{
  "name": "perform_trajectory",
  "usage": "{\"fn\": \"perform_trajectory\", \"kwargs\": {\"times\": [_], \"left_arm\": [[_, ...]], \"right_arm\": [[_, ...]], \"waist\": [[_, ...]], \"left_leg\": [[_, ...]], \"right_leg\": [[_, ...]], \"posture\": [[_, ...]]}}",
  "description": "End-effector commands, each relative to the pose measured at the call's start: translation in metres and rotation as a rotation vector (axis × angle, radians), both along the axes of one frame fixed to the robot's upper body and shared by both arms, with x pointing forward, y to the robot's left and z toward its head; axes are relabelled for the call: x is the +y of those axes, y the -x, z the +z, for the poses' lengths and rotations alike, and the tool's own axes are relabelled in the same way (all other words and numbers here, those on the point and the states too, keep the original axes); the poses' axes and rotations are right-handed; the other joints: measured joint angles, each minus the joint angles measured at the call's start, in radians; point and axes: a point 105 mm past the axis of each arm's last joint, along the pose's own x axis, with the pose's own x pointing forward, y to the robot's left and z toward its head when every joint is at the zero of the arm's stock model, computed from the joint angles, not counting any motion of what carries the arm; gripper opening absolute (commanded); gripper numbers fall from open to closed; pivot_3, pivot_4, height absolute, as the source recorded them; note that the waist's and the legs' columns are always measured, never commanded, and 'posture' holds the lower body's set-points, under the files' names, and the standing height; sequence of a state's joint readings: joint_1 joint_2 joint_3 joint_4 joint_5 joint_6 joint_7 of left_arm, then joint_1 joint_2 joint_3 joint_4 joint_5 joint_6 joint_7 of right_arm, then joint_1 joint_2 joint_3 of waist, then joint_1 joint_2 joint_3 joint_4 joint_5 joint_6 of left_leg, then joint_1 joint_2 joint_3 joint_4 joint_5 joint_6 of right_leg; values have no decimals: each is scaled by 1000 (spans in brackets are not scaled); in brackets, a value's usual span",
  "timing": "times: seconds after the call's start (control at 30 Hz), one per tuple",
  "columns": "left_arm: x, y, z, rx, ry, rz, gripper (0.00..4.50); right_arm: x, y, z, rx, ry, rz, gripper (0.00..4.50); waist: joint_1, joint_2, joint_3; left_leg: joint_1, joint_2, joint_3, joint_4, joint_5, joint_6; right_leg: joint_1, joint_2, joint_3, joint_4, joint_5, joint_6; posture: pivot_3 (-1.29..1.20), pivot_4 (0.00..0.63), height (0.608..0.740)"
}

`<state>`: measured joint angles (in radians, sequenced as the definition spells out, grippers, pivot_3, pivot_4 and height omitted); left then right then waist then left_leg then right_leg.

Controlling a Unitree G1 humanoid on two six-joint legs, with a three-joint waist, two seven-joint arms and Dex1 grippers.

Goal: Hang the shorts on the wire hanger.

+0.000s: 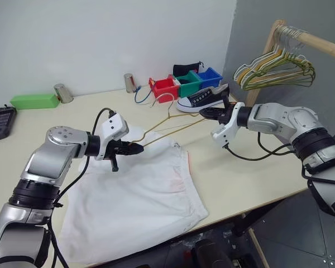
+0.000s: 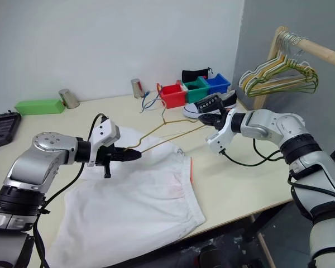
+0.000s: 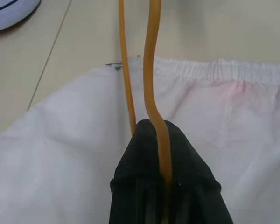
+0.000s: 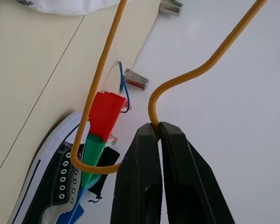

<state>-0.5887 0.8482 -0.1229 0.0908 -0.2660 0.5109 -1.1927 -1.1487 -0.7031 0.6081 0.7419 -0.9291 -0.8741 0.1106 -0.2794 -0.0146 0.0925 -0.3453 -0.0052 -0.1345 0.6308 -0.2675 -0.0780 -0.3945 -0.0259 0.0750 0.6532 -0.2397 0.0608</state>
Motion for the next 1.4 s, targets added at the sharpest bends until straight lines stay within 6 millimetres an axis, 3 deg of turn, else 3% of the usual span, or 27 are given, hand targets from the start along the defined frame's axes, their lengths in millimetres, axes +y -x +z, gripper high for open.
{"fn": "perform_trajectory", "kwargs": {"times": [0.03, 0.4, 0.9, 1.1, 1.4], "left_arm": [[-2, -4, 24, -93, 54, -21, 561], [5, -8, 26, -129, -5, -13, 2851], [-5, -2, 26, -86, 17, -37, 2851], [-3, 1, 6, -54, -18, -24, 2851], [-3, 2, -5, -44, -50, -13, 2851]], "right_arm": [[3, 2, 22, -48, -53, 17, 0], [2, 2, 19, -34, -34, 10, 0], [-12, -5, -2, 66, 49, -92, 0], [-3, 1, 9, 61, 12, -61, 0], [6, 8, 20, 50, -13, -36, 0]], "waist": [[0, 0, 0], [0, 0, 0], [-6, 0, -1], [-9, 0, -1], [-13, 0, -1]], "left_leg": [[0, 0, 0, 0, 0, 0], [1, 0, 0, 1, 0, 0], [1, 0, 0, 2, 0, 0], [1, 0, 0, 2, 0, 0], [1, 0, -1, 2, 0, 0]], "right_leg": [[0, 0, 0, 0, 0, 0], [-1, 0, 0, 5, 0, 0], [-1, 0, 0, 6, 0, 0], [-1, 0, 0, 6, 0, 0], [-1, 0, 0, 6, 0, 0]], "posture": [[-205, 1, 740], [-206, 0, 740], [-209, 7, 740], [-214, 14, 740], [-220, 16, 740]]}}
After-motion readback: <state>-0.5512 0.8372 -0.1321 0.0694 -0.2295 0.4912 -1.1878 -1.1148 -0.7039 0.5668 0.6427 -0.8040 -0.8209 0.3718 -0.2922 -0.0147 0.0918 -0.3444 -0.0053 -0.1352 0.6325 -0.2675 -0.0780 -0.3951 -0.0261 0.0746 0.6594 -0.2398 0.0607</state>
